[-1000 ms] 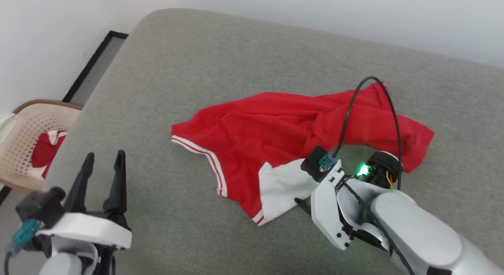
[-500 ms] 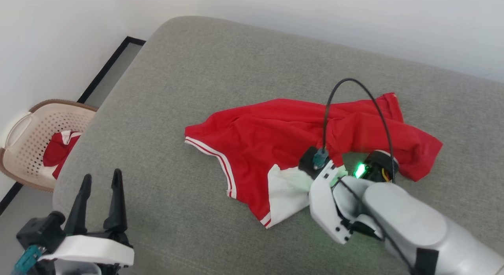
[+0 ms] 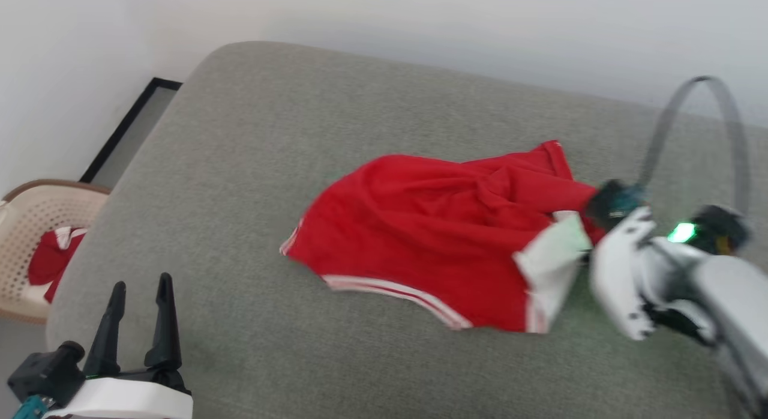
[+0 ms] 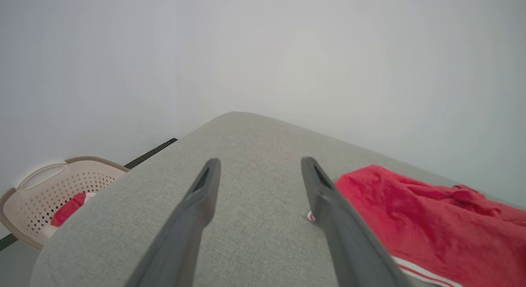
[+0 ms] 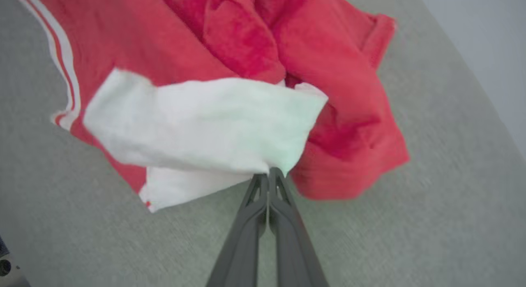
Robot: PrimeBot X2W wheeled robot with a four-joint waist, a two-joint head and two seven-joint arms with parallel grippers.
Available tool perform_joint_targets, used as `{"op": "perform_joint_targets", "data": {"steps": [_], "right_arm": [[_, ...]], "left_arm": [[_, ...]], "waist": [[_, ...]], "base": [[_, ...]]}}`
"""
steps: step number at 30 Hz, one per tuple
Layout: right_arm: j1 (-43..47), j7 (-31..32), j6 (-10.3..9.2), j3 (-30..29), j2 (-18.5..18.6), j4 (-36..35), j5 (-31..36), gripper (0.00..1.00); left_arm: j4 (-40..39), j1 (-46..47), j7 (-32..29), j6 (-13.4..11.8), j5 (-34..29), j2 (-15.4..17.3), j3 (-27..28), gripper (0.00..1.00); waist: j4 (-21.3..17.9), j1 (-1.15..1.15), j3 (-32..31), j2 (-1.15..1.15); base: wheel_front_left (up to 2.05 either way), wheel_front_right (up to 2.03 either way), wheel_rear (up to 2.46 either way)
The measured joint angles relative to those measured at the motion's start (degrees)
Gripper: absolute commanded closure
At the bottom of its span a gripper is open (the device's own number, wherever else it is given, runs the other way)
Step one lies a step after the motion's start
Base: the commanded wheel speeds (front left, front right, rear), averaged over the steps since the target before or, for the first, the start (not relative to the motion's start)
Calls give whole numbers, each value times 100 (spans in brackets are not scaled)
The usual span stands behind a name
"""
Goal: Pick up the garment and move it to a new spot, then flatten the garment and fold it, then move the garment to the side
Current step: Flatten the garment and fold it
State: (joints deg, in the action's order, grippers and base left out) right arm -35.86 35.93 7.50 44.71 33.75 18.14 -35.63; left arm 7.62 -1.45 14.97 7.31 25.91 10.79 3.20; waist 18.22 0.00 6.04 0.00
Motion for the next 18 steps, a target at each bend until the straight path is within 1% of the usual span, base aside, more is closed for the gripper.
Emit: {"op": "perform_joint_targets", "data": {"steps": [3, 7, 11, 14, 15, 18], "right_arm": [[341, 159, 0, -578, 354, -253, 52, 100], [903, 405, 1, -1365, 653, -438, 55, 100], [1483, 714, 0, -2215, 748, -455, 116, 100], [1905, 936, 0, -2862, 720, -463, 245, 100], [2139, 1029, 0, -3187, 597, -497, 364, 100], [2430, 1152, 0, -3716, 189, -464, 606, 100]], "left_arm": [[-51, -19, 0, 0, 45, 5, 46, 0], [-74, -21, 0, 0, 85, 25, 58, 0], [-82, -14, 0, 0, 87, 55, 47, 0], [-97, -3, 0, 0, 97, 99, 35, 0], [-101, 2, 0, 1, 132, 123, 19, 0], [-94, 18, 0, 1, 169, 189, -19, 0]], "waist": [[-122, 0, 5, 0], [-272, 0, 35, 0], [-373, 0, 81, 0], [-425, 0, 118, 0], [-461, 0, 146, 0], [-529, 0, 206, 0]], "base": [[0, 0, 0], [0, 0, 0], [0, 0, 0], [0, 0, 0], [0, 0, 0], [0, 0, 0]]}}
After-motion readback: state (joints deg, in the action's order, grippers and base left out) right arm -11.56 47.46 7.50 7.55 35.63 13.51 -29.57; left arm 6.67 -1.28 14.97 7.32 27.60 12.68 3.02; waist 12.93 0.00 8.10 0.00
